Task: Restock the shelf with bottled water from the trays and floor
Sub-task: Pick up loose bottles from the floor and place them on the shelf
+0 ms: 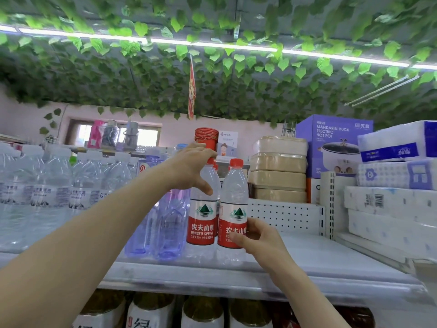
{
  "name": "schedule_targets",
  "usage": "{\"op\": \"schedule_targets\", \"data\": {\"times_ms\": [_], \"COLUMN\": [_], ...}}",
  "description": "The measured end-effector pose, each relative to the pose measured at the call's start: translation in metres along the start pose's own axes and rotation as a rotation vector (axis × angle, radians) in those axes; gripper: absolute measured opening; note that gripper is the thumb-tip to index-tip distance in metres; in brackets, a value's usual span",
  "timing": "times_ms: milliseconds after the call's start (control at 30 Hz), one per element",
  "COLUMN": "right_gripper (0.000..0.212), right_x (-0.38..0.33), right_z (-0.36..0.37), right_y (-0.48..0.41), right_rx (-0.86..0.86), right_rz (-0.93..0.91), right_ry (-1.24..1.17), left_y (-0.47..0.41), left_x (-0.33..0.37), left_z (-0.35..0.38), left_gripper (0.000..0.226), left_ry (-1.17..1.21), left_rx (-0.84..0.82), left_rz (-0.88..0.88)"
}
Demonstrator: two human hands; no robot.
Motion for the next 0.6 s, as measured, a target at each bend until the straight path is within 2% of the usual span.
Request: {"op": "schedule_targets", "data": {"times_ms": [300, 500, 600], "right_gripper": [0.037, 0.05, 0.05], "right_x": [0.002, 0.0032, 0.0017], "right_z": [-0.0003, -0.0007, -0.0005], "right_y": [-0.0012, -0.0003, 0.0011], "right_rx": [0.049, 0.065, 0.067], "right_rz": [0.001, 0.033, 0.04], "right_ry": [0.018, 0.028, 0.045], "left_y": [0.0027, 0.0019, 0.0003], "left_x": [-0.004, -0.0015, -0.0014], "left_z": [0.0022, 0.0028, 0.005], "left_gripper": [0.097, 0.096, 0.098], "left_ry": [0.143, 0.135, 0.129], "left_rx": [0.015, 0.019, 0.021], "left_rz": [-0.008, 0.003, 0.003]}}
Point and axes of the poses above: each hand's wrist, its own y-axis away from the middle knuckle, its own z-axis out of the palm, x = y × z, the point moved 8 cm from there along -y, towards the middle knuckle, and after that the axes turned 5 degrees about -z, right-handed, at the moved point
